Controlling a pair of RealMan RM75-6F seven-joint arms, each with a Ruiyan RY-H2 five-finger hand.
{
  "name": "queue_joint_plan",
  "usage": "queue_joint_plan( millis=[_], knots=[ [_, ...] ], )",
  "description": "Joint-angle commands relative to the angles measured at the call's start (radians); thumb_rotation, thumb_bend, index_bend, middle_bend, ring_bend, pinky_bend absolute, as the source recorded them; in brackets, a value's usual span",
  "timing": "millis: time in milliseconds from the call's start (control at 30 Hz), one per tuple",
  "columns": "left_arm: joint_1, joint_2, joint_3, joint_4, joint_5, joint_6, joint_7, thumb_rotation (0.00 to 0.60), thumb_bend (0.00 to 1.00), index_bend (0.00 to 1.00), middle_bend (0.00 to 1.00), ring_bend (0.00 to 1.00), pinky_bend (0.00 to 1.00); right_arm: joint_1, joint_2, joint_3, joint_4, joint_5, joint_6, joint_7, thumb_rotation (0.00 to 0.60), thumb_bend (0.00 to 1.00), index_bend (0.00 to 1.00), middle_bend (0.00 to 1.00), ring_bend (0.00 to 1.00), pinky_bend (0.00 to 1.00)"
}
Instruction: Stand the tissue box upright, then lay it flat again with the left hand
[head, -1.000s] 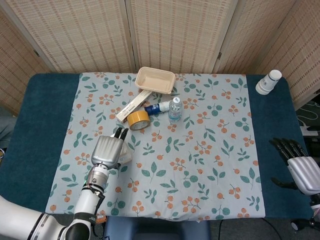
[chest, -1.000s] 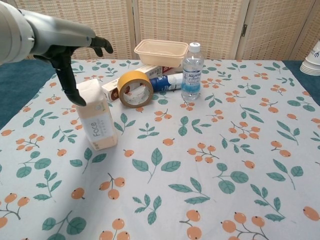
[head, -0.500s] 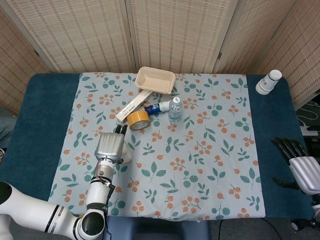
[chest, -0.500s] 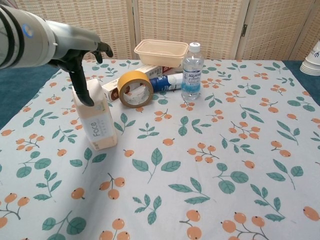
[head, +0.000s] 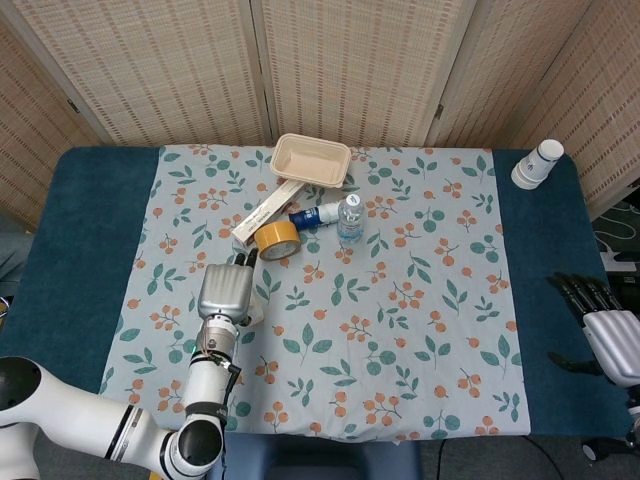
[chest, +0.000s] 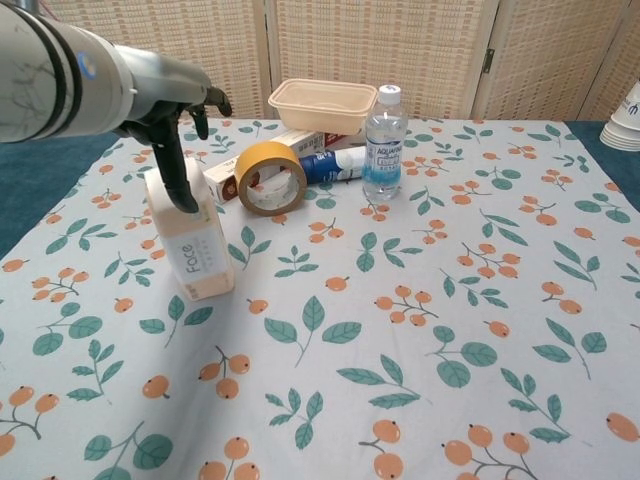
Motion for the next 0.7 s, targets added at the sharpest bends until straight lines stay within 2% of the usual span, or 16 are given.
queue_joint_plan(
  millis=[33,267,700],
  knots=[
    [-0.003,-0.008,0.002,0.009,0.006,0.007,-0.012,0.600,0.14,0.00,0.13,0.96,0.97,0.001,0.002,0.000,0.004,0.001,-0.002,0.007,0.600,0.12,0.09,0.05,0.00,0.03],
    [-0.008,-0.019,-0.017,0.057,-0.034,0.006,-0.019,0.600,0.13,0.00,0.13,0.96,0.97,0.004,0.004,-0.002,0.009,-0.005,-0.007,0.022,0.600,0.12,0.08,0.05,0.00,0.03],
    [-0.007,-0.034,-0.014,0.113,-0.062,-0.021,-0.027,0.600,0.13,0.00,0.13,0.96,0.97,0.009,0.006,0.001,0.016,0.000,-0.015,0.037,0.600,0.12,0.09,0.05,0.00,0.03]
  ],
)
